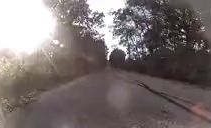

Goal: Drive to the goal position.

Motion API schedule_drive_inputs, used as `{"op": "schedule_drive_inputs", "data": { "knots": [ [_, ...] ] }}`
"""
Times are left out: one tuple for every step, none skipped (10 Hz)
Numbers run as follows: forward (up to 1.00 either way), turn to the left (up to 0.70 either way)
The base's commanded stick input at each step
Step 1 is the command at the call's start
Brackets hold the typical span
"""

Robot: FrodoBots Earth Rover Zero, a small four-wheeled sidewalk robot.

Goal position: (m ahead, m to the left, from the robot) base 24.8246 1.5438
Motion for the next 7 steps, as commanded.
{"op": "schedule_drive_inputs", "data": {
  "knots": [
    [0.70,0.00],
    [0.70,0.00],
    [0.70,0.00],
    [0.70,0.00],
    [0.70,0.00],
    [0.70,0.00],
    [0.70,0.00]
  ]
}}
